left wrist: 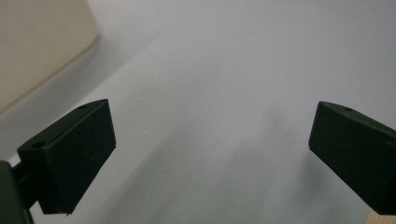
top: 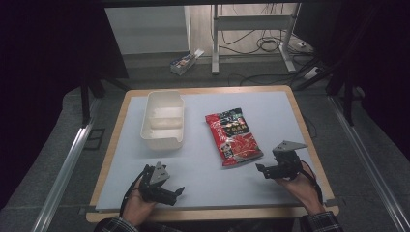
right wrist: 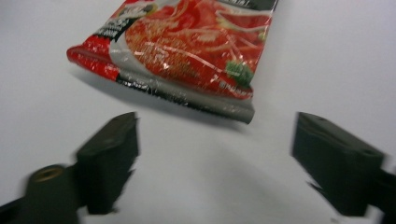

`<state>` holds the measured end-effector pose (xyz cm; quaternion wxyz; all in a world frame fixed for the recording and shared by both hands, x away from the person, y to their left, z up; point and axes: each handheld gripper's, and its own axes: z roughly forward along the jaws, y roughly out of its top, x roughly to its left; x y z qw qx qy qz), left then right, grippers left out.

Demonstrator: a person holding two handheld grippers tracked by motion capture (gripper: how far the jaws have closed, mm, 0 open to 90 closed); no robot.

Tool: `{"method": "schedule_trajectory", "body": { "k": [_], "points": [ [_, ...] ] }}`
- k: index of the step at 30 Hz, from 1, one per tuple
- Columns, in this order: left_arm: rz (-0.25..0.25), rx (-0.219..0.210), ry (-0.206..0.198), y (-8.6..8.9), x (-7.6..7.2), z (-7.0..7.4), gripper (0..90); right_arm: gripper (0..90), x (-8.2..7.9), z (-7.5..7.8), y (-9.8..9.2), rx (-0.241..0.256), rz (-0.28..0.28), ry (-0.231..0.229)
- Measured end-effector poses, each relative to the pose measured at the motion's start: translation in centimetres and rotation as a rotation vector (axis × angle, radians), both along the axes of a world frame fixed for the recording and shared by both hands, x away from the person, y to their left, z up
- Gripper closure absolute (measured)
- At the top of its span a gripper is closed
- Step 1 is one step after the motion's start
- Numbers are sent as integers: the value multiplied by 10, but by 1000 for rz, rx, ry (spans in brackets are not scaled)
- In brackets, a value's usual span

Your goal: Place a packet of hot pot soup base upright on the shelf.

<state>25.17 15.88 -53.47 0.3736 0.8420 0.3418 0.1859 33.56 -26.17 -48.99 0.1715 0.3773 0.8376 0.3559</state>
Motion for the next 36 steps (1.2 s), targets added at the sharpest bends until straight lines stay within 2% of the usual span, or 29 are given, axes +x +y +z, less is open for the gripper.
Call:
{"method": "schedule_trajectory", "body": {
  "k": [2, 7, 8, 10, 12, 14, 15, 17, 18, 20, 27, 34, 36],
  "points": [
    [-2, 2, 2, -1, 0, 0, 5, 328, 2, 3, 0, 6, -6, 0],
    [-11, 11, 7, -3, 0, -1, 6, 508, 10, 5, -2, 1, 0, 25],
    [-16, 17, 8, -3, 0, -1, 7, 603, 14, 7, -2, -4, 3, 25],
    [-17, 19, 8, -3, 0, -1, 8, 623, 17, 8, -1, 0, 3, 23],
    [-17, 21, 7, -3, 0, -1, 8, 700, 22, 10, 0, -11, -14, 21],
    [-16, 21, 8, -3, 0, -1, 9, 817, 32, 12, -1, 21, -27, 37],
    [-16, 22, 8, -3, 0, -1, 9, 817, 32, 12, -1, 21, -27, 37],
    [-16, 24, 8, -4, 0, -1, 9, 883, 39, 13, 0, 19, -32, 38],
    [-15, 25, 7, -4, 0, -1, 9, 892, 47, 13, 1, 14, -34, 33],
    [-15, 27, 7, -4, 0, -2, 10, 892, 50, 13, 2, 9, -39, 28],
    [-11, 35, 8, -3, 0, -2, 11, 892, 78, 6, 12, -25, -71, 16],
    [-10, 39, 9, -4, 0, -2, 12, 891, 107, -12, 22, -80, -109, 43],
    [-10, 41, 9, -4, 0, -3, 12, 891, 108, -14, 23, -85, -107, 43]
  ]
}}
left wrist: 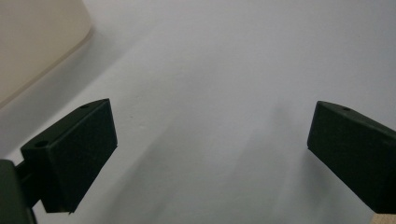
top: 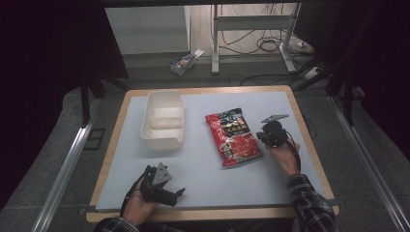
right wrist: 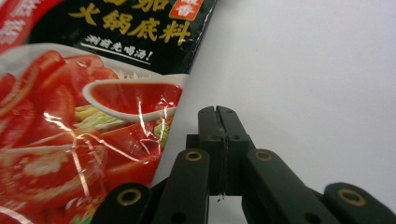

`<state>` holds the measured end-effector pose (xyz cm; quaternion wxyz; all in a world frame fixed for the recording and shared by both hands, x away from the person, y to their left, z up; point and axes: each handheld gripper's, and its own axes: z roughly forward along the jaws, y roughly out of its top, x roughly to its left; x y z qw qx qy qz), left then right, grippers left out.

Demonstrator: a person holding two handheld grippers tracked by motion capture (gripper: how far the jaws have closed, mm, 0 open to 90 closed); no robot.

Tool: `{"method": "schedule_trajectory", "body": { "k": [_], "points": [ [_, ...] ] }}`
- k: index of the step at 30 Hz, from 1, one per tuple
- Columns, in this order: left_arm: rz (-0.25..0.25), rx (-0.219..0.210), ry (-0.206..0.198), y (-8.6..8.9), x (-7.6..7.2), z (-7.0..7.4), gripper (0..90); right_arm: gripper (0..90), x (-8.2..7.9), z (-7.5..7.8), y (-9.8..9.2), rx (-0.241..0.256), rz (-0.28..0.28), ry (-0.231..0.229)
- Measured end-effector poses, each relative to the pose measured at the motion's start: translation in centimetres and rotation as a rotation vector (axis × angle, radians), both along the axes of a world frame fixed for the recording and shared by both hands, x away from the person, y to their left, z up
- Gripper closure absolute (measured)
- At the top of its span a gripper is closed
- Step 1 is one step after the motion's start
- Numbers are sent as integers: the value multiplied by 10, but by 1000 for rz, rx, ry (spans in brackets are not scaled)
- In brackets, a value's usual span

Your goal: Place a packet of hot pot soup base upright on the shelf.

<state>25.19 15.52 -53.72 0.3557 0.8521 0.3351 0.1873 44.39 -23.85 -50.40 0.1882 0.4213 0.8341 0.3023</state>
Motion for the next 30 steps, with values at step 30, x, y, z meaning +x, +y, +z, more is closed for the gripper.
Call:
{"method": "schedule_trajectory", "body": {
  "k": [30],
  "points": [
    [-7, -10, 10, -1, 0, 2, 18, 894, -51, -10, 19, 3, 156, 79]
  ]
}}
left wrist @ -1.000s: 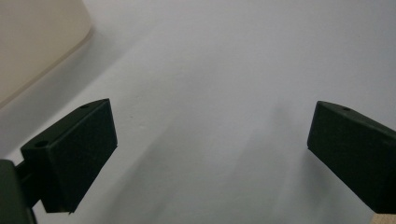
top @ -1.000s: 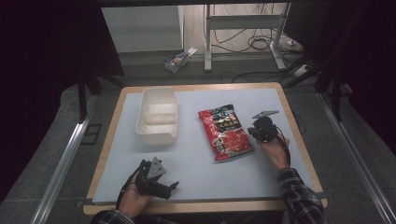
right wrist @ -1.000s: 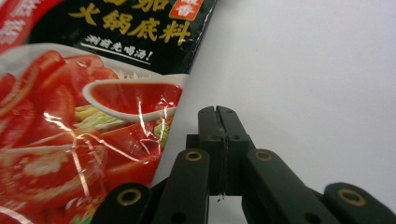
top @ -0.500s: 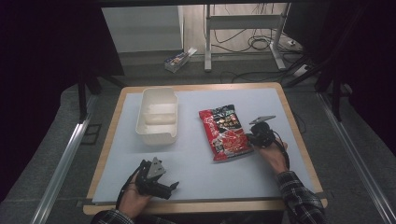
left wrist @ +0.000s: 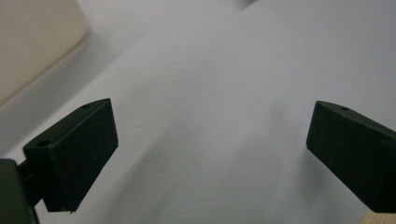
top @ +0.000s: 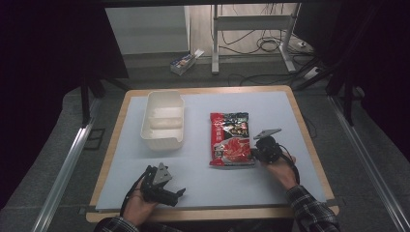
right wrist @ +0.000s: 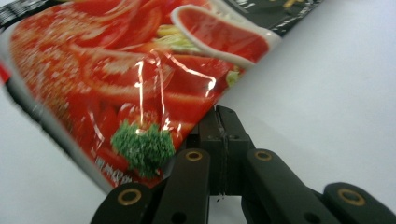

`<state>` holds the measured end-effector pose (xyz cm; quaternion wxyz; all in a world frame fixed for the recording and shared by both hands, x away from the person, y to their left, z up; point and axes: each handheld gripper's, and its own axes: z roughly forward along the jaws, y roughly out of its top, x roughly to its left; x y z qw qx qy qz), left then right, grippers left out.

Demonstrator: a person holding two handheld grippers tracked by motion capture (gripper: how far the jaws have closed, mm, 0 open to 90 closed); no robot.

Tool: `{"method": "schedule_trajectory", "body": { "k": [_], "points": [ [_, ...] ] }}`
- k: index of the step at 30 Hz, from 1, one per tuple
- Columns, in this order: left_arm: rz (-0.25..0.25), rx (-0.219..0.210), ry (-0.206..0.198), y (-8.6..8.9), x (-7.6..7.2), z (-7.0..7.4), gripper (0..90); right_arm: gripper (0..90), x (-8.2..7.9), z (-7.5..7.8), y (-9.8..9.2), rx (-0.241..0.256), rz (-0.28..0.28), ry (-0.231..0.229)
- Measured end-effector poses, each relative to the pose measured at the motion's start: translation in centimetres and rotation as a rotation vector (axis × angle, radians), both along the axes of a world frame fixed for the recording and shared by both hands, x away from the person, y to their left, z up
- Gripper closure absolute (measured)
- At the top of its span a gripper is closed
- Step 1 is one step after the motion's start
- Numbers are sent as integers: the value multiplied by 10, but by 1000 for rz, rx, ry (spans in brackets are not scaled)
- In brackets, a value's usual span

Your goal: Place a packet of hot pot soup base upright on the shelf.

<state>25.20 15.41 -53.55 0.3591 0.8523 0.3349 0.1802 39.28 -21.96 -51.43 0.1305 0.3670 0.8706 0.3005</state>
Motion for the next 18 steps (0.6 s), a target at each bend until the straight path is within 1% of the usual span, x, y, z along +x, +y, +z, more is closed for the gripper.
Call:
{"method": "schedule_trajectory", "body": {
  "k": [5, 7, 10, 13, 14, 15, 16, 17, 18],
  "points": [
    [2, -8, 7, 0, 0, 0, 21, 894, -12, -1, 7, 8, 31, 16],
    [7, -16, 20, -1, 1, 0, 23, 894, -17, -1, 11, 6, 50, 15],
    [8, -24, 26, -1, 1, 1, 27, 894, -25, -1, 18, 3, 82, 19],
    [13, -30, 28, -1, 1, 1, 28, 894, -32, -1, 26, -1, 116, 20],
    [15, -31, 30, -1, 1, 1, 29, 893, -35, -2, 31, 8, 134, 25],
    [18, -32, 31, -1, 1, 1, 29, 893, -35, -2, 31, 8, 134, 25],
    [19, -34, 32, -1, 1, 1, 29, 893, -37, -3, 34, 11, 145, 24],
    [20, -35, 33, -1, 1, 1, 29, 894, -40, -3, 42, 14, 169, 25],
    [20, -36, 35, -1, 2, 1, 29, 894, -40, -3, 42, 14, 169, 25]
  ]
}}
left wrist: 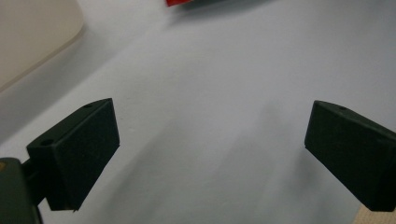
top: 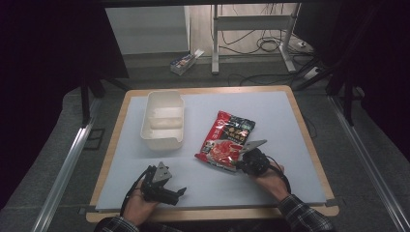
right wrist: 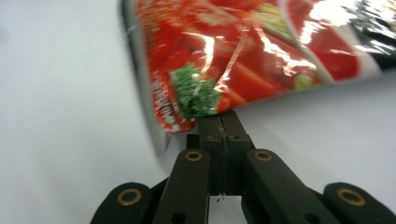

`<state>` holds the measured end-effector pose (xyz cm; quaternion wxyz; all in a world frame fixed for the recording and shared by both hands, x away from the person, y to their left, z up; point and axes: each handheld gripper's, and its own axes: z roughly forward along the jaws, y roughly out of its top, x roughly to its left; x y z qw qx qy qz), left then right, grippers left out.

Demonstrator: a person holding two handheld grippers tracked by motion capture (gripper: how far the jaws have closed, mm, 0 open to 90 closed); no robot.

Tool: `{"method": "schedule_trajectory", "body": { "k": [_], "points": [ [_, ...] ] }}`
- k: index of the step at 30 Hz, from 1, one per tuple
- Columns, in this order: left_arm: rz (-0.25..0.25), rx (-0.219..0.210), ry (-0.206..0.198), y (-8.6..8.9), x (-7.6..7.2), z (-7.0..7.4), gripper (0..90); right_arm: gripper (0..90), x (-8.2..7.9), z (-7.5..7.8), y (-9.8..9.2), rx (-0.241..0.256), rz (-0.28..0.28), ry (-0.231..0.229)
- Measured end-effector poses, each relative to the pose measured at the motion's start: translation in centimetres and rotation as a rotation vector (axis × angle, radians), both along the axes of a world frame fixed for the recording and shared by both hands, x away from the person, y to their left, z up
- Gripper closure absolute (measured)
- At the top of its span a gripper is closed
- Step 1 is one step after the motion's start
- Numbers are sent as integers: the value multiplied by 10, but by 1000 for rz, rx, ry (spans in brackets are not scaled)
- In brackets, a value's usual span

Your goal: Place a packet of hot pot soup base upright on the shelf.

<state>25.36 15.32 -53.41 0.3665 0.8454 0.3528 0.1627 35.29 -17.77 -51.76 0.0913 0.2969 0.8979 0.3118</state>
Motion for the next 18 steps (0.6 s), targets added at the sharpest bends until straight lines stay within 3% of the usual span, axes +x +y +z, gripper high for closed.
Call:
{"method": "schedule_trajectory", "body": {
  "k": [6, 9, 13, 18],
  "points": [
    [3, 0, 7, -1, 1, 0, 30, 893, -5, -3, 26, 21, 53, 1],
    [3, 3, 7, -1, 1, 1, 30, 893, -6, -4, 38, 7, 83, -19],
    [4, 2, 6, -1, 2, 2, 29, 892, -5, -5, 32, 44, 77, 9],
    [-7, 4, 21, -4, 6, 4, 27, 831, -4, 3, 19, 69, 46, -17]
  ]
}}
